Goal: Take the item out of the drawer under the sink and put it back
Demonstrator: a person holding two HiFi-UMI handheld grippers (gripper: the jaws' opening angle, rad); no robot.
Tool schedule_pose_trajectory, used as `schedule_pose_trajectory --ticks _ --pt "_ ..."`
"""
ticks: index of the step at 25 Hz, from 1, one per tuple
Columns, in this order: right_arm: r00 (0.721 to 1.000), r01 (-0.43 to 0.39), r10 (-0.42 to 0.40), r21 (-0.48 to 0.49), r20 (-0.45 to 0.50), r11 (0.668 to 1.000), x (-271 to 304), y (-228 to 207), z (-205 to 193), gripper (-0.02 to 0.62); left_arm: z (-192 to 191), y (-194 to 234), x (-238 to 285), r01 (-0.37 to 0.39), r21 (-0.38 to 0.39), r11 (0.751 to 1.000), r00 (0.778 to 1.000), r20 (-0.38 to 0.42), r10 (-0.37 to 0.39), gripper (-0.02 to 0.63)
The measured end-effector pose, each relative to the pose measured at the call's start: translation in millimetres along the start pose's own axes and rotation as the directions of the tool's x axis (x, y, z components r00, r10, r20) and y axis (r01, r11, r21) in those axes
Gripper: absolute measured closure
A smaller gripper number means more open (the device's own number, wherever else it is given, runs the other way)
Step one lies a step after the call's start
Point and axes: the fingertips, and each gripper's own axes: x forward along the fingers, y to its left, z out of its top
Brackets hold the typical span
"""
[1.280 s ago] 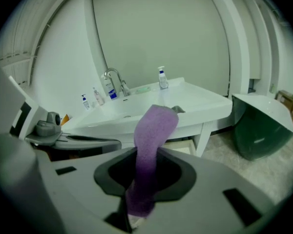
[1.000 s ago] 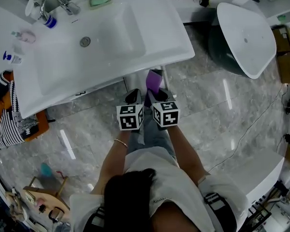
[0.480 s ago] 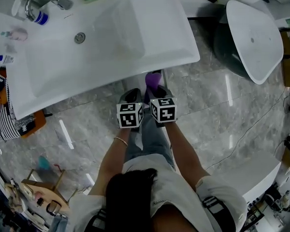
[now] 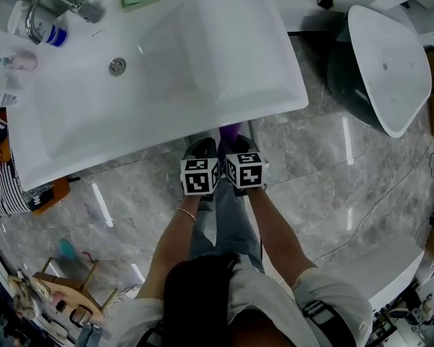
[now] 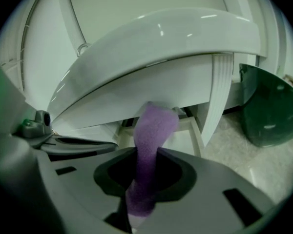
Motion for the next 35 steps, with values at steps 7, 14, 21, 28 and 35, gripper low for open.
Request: schedule_pose_trajectory --ticks 7,14,21,28,35 --pt "0.999 -0.007 0.006 -0.013 -0.031 1.000 35 -10 -6 0.499 -4 22 24 -0.044 -0.069 0.997 0.999 -0.002 0.044 0.601" --pt "0.998 -0.015 0.014 -0.005 -0.057 1.000 61 -20 -14 0.499 -10 32 52 -0.046 -0.042 0.998 0.999 -0.026 0.045 0.601" --pt "0.993 -0.021 0.019 -0.009 -0.113 1.000 81 -27 -27 0.499 -25 42 72 -0.075 -0.049 0.996 0.995 -0.071 0.072 0.601" --pt "0.987 -0.021 0.019 -0.013 -0.161 1.000 100 -32 -34 0.497 -34 51 83 -0.088 -0.063 0.994 0.992 -0.096 0.082 0.601" --pt "0.982 -0.008 0.008 0.002 -0.189 1.000 106 -35 -43 0.480 -40 54 87 -0.113 -0.067 0.991 0.988 -0.111 0.105 0.601"
